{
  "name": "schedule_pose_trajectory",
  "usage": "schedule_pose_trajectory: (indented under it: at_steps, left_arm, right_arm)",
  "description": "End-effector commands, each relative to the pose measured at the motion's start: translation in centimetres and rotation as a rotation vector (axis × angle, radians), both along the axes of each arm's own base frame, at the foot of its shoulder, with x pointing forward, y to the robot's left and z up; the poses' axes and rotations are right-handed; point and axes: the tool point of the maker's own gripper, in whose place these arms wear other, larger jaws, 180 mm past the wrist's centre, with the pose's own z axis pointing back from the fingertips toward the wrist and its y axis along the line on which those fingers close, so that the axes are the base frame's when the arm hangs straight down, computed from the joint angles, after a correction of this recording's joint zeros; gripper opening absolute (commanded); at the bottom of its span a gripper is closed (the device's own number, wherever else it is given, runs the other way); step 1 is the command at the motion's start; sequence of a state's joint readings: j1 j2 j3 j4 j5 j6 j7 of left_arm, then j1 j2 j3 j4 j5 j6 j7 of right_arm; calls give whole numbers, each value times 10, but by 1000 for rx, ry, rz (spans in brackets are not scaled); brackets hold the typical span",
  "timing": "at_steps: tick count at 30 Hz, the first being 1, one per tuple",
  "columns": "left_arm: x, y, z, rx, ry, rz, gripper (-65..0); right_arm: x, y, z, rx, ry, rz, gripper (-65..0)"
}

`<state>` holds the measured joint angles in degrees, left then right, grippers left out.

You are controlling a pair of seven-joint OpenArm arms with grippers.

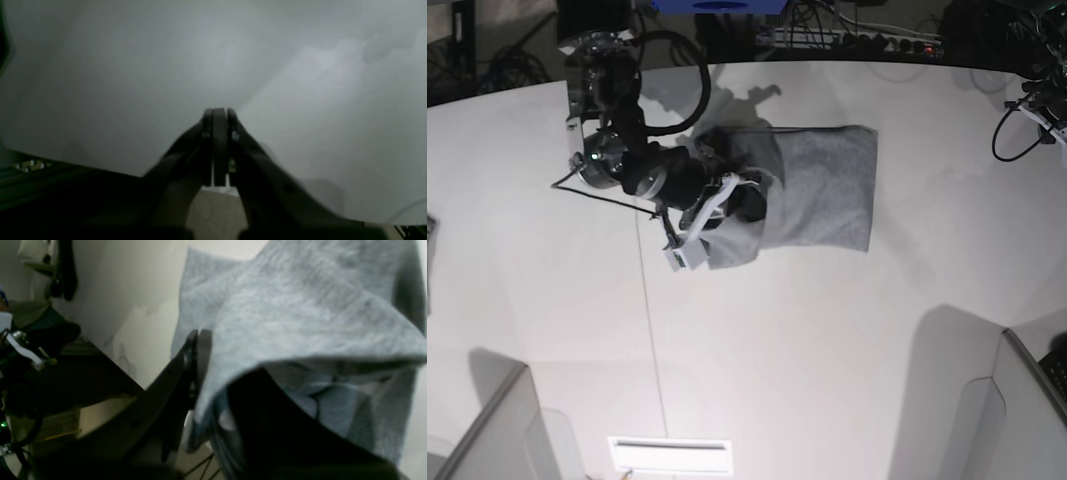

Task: Fold the T-shirt properly
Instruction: 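Fold the bundle over onto itself with the right gripper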

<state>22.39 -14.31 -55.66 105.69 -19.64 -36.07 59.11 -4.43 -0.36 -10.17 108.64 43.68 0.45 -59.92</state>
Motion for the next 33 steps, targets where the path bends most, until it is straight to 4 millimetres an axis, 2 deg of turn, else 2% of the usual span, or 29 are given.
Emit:
schedule_pose_trajectory:
  at_steps: [1, 4, 9, 13, 17, 20, 26, 33]
  left_arm:
    - [6, 4, 11, 30, -26, -17, -650]
    - [8, 0, 9, 23, -22, -28, -650]
    - [16, -17, -1, -1, -2, -87, -650]
    - [21, -25, -4, -10, 1, -110, -650]
    - [22, -27, -5, -13, 4, -116, -650]
    - [22, -27, -5, -13, 4, -116, -650]
    - [19, -25, -6, -12, 10, -111, -650]
    - [18, -25, -7, -14, 14, -111, -650]
  right_arm:
    - [6, 7, 19, 41, -56, 7, -650]
    - [6, 17, 34, 68, -97, 17, -650]
    - [5, 28, 39, 94, -100, 24, -650]
    - [3, 45, 49, 111, -137, 68, -650]
    - [1, 66, 49, 124, -158, 117, -650]
    - [4, 76, 42, 122, -154, 130, -650]
    - [2, 92, 0, 65, -57, 146, -650]
    - [-6, 102, -34, 26, -9, 160, -650]
